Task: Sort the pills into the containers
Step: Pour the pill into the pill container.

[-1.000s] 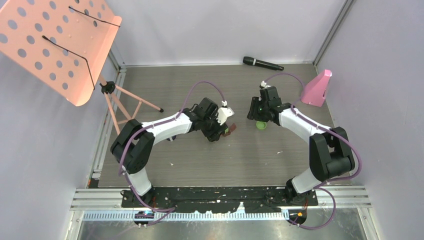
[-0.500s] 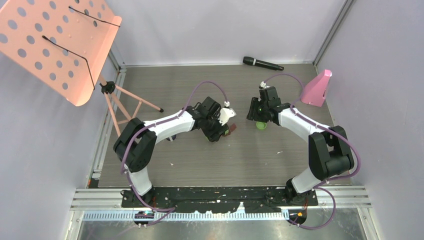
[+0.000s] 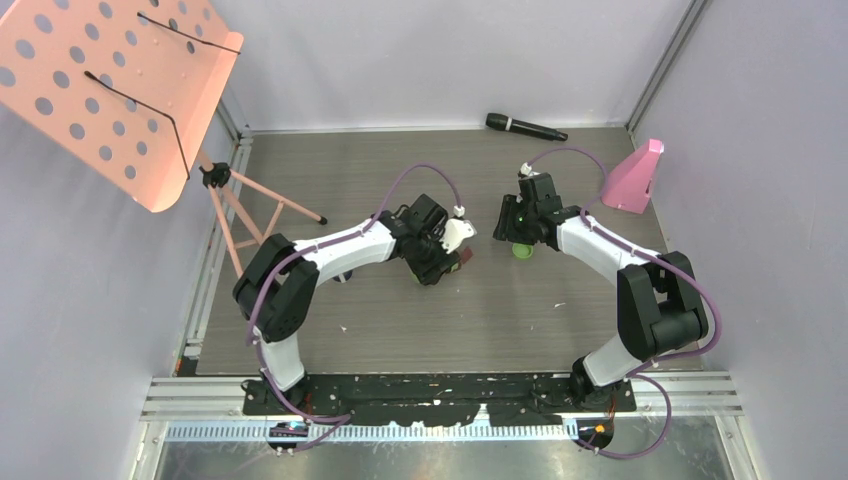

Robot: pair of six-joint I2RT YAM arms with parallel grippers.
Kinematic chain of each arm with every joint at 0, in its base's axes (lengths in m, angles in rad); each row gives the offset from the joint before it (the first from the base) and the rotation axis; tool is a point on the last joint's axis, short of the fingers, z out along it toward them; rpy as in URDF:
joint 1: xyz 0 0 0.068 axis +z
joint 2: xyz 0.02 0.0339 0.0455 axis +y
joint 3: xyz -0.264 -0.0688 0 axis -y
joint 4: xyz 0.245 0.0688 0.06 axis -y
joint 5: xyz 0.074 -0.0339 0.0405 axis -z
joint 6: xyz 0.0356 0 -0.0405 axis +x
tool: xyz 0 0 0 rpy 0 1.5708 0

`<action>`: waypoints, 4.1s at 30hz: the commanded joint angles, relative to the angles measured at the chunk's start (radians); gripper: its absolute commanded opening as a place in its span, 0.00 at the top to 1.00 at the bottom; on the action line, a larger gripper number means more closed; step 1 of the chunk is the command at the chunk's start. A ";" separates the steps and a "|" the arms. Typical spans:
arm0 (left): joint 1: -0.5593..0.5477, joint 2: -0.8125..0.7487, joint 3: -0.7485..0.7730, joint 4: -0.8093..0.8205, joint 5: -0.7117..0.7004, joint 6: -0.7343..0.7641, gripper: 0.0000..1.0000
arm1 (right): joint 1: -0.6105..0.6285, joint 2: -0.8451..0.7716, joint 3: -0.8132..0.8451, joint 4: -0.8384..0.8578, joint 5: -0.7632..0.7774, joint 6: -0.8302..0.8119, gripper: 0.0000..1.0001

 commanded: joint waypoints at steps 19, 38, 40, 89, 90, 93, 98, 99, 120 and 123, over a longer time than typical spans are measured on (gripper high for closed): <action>-0.007 0.033 0.110 -0.085 -0.028 0.011 1.00 | 0.000 0.002 0.013 0.016 -0.007 0.010 0.54; -0.016 0.066 0.159 -0.143 -0.045 0.015 1.00 | 0.000 0.013 0.016 0.016 -0.009 0.010 0.54; -0.016 0.071 0.168 -0.151 -0.053 0.017 1.00 | 0.000 0.015 0.017 0.016 -0.009 0.011 0.54; -0.027 0.119 0.274 -0.271 -0.078 -0.011 1.00 | 0.000 0.028 0.008 0.019 -0.015 0.015 0.54; -0.027 0.119 0.274 -0.272 -0.079 -0.011 1.00 | 0.000 0.029 0.007 0.019 -0.015 0.015 0.54; -0.027 0.124 0.278 -0.279 -0.079 -0.014 1.00 | 0.000 0.029 0.006 0.020 -0.016 0.015 0.54; -0.027 0.126 0.281 -0.284 -0.076 -0.015 1.00 | 0.001 0.031 0.008 0.020 -0.016 0.015 0.54; -0.027 0.127 0.281 -0.285 -0.077 -0.015 1.00 | 0.000 0.031 0.007 0.020 -0.016 0.015 0.54; -0.030 0.154 0.323 -0.325 -0.071 -0.029 1.00 | 0.000 0.026 0.000 0.020 -0.016 0.016 0.54; -0.031 0.160 0.336 -0.340 -0.073 -0.031 1.00 | 0.000 0.026 0.000 0.020 -0.016 0.016 0.54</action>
